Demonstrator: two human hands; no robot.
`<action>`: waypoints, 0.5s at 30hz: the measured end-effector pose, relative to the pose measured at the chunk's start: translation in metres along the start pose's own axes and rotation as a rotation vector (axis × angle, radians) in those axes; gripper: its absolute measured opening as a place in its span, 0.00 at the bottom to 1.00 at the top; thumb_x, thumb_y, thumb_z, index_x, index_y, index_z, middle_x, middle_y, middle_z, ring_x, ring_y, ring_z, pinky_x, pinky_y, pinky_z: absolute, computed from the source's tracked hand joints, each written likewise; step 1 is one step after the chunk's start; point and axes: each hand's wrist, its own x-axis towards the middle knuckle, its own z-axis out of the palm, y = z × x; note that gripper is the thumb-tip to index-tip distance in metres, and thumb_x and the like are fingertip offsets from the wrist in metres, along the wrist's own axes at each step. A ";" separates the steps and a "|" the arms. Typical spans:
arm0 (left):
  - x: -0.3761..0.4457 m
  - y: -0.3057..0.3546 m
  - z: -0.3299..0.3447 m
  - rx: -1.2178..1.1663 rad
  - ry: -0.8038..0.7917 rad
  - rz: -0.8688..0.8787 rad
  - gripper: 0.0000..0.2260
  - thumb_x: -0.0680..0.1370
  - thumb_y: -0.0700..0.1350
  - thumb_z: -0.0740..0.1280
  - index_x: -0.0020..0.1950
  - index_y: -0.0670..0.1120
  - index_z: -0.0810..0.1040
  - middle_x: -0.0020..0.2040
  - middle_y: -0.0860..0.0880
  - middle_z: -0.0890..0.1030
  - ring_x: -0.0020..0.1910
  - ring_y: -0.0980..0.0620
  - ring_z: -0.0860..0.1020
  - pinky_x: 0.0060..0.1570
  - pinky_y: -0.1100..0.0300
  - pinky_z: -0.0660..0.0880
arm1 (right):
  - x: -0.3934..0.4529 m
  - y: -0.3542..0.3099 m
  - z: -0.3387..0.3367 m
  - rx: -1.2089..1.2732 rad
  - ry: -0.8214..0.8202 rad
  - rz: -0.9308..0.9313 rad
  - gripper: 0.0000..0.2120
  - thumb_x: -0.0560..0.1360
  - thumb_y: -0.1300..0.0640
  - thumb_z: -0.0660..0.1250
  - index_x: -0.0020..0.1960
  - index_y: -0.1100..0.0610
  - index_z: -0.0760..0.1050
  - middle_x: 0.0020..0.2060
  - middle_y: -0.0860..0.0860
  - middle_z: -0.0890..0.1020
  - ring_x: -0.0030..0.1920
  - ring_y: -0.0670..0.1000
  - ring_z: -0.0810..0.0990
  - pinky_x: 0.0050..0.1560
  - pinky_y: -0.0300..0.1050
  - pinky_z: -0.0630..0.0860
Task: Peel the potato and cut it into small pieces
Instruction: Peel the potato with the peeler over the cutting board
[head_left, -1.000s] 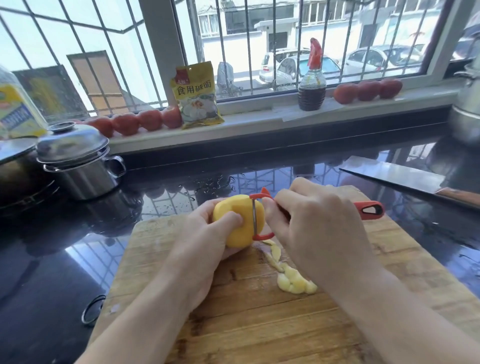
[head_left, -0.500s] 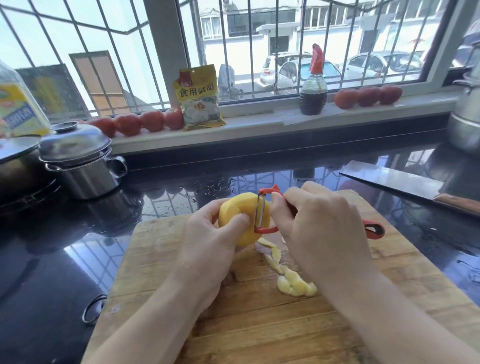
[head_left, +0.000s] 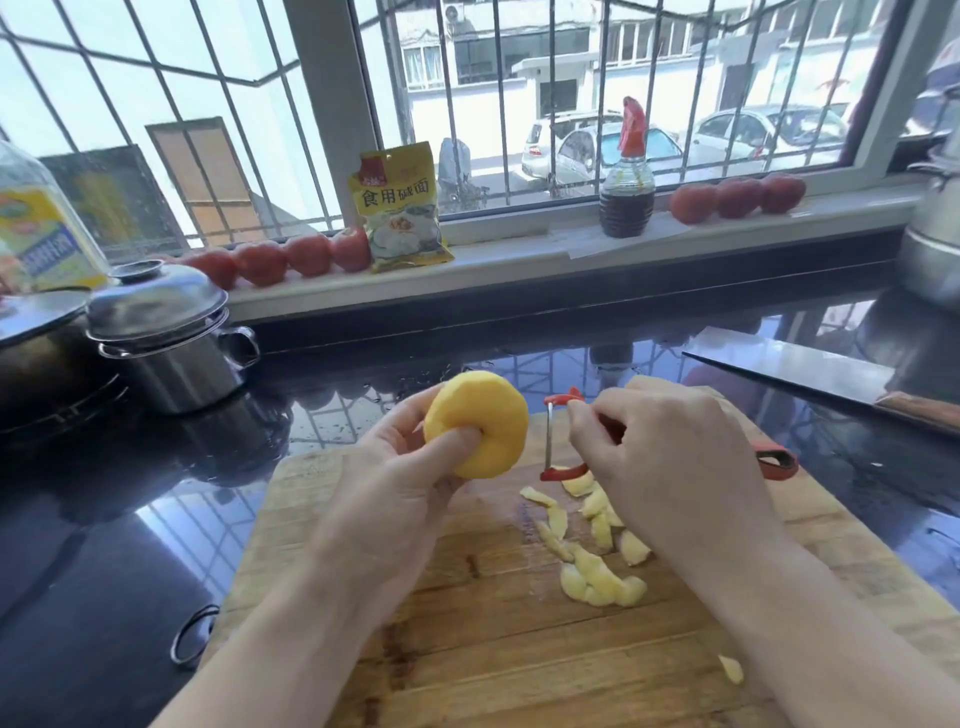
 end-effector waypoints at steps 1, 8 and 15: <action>-0.001 -0.001 0.000 0.056 0.000 0.007 0.20 0.72 0.37 0.73 0.63 0.45 0.83 0.58 0.44 0.86 0.58 0.47 0.84 0.60 0.49 0.78 | 0.000 0.001 0.000 -0.001 0.017 -0.013 0.22 0.80 0.45 0.63 0.29 0.52 0.74 0.26 0.45 0.71 0.28 0.46 0.71 0.29 0.43 0.67; -0.007 0.000 0.001 0.506 0.060 0.153 0.20 0.75 0.36 0.77 0.63 0.54 0.82 0.51 0.57 0.87 0.54 0.58 0.85 0.53 0.64 0.81 | 0.001 0.000 -0.003 -0.008 0.114 -0.042 0.23 0.80 0.45 0.63 0.29 0.53 0.73 0.28 0.47 0.71 0.28 0.52 0.72 0.30 0.49 0.72; -0.006 -0.007 0.001 0.829 0.097 0.290 0.19 0.75 0.45 0.79 0.62 0.60 0.81 0.53 0.61 0.85 0.54 0.61 0.83 0.51 0.71 0.75 | -0.002 -0.012 -0.004 0.010 0.167 -0.210 0.22 0.81 0.46 0.63 0.31 0.53 0.72 0.29 0.46 0.69 0.28 0.52 0.68 0.32 0.45 0.64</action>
